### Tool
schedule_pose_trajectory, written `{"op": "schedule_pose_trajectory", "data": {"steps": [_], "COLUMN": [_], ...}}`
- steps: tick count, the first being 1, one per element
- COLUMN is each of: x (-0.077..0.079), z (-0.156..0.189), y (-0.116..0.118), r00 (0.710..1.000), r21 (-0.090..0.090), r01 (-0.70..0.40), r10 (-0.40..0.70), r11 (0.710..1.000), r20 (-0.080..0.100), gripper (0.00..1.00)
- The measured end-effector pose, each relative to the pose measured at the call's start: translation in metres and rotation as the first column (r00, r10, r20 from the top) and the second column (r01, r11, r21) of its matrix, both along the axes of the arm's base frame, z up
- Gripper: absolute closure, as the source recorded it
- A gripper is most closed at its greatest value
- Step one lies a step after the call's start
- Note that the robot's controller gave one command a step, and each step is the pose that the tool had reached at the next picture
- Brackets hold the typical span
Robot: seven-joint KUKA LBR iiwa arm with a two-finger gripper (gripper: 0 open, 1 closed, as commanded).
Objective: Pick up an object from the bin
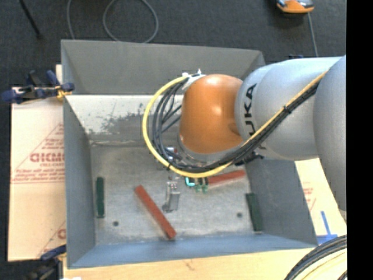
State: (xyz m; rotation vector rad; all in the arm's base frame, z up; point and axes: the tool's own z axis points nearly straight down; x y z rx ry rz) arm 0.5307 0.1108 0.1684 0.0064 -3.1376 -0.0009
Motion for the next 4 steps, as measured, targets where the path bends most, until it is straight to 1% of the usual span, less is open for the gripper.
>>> {"op": "schedule_pose_trajectory", "data": {"steps": [1,2,3,4], "x": [-0.047,-0.042,-0.043,0.024], "z": [-0.097,-0.098,-0.098,0.041], "y": [0.019,-0.076,-0.073,-0.041], "r00": [0.976,0.999,0.999,0.999], "r21": [-0.001,-0.003,0.000,0.000], "r01": [-0.215,-0.040,-0.043,-0.040], "r10": [0.215,0.040,0.043,0.040], "r11": [0.977,0.999,0.999,0.999], "r20": [0.016,0.006,0.004,0.018], "gripper": [0.00,0.00,1.00,1.00]}}
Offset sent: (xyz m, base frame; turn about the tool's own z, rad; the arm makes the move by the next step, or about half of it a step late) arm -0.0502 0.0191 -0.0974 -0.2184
